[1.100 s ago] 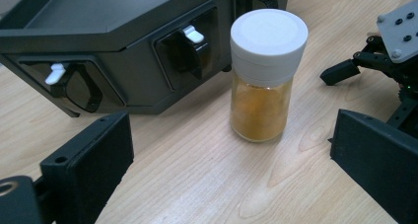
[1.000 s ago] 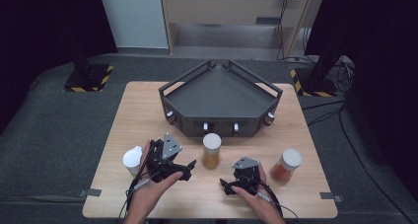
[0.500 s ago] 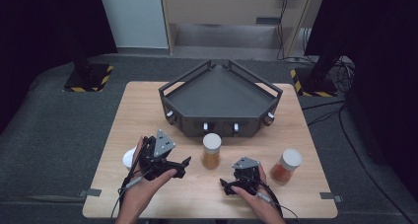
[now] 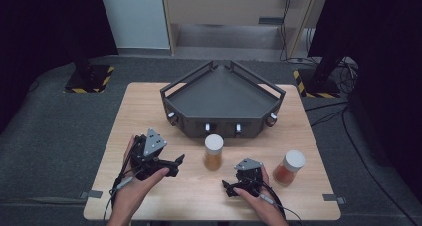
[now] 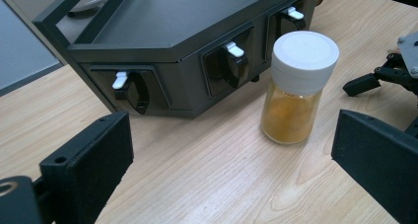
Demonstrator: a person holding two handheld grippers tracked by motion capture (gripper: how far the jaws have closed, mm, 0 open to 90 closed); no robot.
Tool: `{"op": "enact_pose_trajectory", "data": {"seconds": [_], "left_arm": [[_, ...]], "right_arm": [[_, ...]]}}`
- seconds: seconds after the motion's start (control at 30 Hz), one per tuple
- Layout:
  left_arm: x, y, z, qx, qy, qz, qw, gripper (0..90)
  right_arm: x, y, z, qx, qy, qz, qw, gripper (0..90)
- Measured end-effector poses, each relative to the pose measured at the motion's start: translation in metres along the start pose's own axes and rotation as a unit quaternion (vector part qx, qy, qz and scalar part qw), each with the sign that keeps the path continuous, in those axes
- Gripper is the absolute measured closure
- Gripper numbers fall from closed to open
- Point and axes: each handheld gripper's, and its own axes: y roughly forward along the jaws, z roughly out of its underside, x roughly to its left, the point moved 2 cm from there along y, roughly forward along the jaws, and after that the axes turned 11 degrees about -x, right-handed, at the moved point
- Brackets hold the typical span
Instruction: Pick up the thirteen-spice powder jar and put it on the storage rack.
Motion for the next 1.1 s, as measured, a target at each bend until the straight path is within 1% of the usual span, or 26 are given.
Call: {"op": "enact_pose_trajectory", "data": {"seconds": [0.4,0.67,1.1], "left_arm": [[0.011,-0.012,0.005,-0.009,-0.011,-0.016,0.9998,1.0],[0.018,-0.018,0.009,-0.006,-0.013,-0.024,0.9996,1.0],[0.030,-0.030,0.020,-0.012,-0.030,-0.043,0.9986,0.9]], "right_arm": [[0.000,0.000,0.000,0.000,0.000,0.001,1.0000,0.9],[0.000,0.000,0.000,0.000,0.001,0.001,1.0000,0.9],[0.001,0.000,0.000,0.000,0.002,0.002,1.0000,0.9]]}}
